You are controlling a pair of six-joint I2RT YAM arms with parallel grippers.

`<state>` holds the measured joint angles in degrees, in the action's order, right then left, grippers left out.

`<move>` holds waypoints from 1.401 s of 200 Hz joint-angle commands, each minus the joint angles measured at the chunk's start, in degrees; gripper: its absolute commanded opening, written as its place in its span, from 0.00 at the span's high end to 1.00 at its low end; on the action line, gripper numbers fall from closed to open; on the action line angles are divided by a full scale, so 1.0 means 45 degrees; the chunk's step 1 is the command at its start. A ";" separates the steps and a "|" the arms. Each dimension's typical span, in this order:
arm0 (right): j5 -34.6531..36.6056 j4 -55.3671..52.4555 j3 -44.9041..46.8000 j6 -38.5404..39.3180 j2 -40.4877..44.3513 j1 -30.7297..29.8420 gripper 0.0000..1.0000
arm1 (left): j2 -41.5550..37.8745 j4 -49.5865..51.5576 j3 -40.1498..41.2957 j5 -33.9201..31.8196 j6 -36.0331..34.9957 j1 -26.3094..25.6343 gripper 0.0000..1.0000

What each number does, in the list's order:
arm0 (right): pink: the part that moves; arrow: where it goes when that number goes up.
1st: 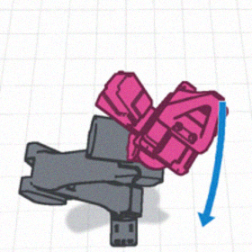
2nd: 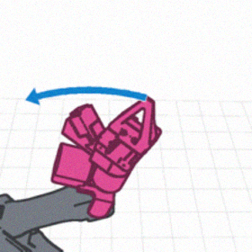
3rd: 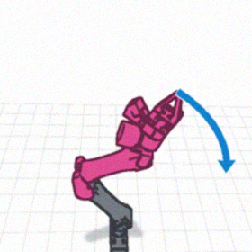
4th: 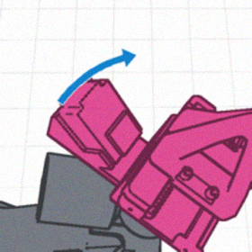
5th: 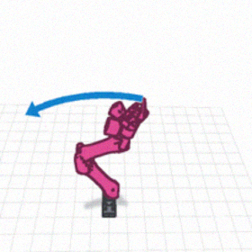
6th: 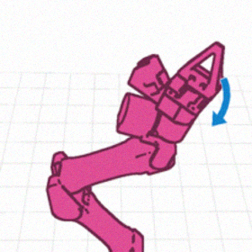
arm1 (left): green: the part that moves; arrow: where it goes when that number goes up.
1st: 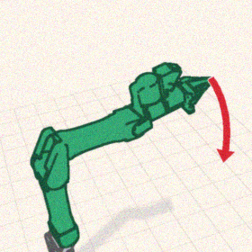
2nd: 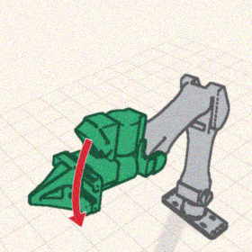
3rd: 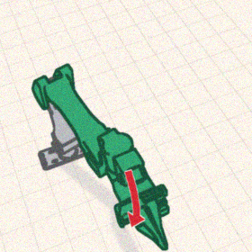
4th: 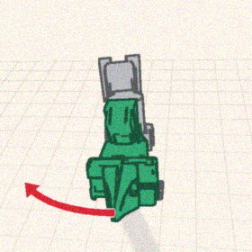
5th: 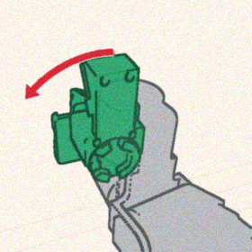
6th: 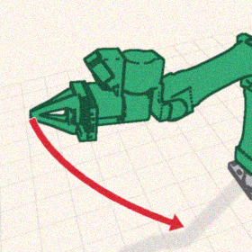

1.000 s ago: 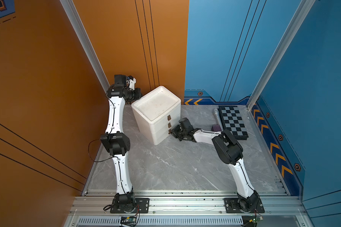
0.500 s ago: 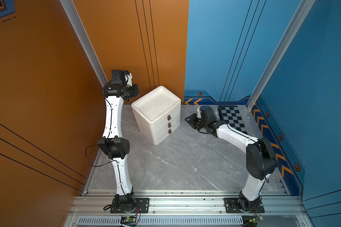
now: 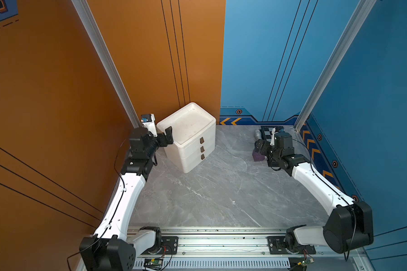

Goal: Sort the rolls of trash bags by color and place them into the drawer
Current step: Close the drawer of the storage box, then reset both arms

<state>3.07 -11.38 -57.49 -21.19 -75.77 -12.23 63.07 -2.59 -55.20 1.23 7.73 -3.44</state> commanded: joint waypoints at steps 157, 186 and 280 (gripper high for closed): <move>0.2824 1.2685 0.9320 0.2563 0.0655 0.2874 0.00 | 0.2255 -0.8592 0.7666 -0.3414 -0.2330 -0.0620 0.02; 0.2572 1.3783 0.9073 0.2515 -0.0626 0.2970 0.00 | 0.2650 -0.8948 0.7916 -0.3208 -0.2253 -0.0540 0.02; 0.3033 1.4589 0.8389 0.3658 -0.2733 0.1943 0.00 | 0.5968 -1.2664 0.8123 -0.2518 -0.2587 -0.0285 0.02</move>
<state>15.31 55.53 -17.17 -7.07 -87.81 -2.46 86.50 -52.10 -19.44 -11.31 -2.46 -4.93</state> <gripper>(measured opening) 0.999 0.980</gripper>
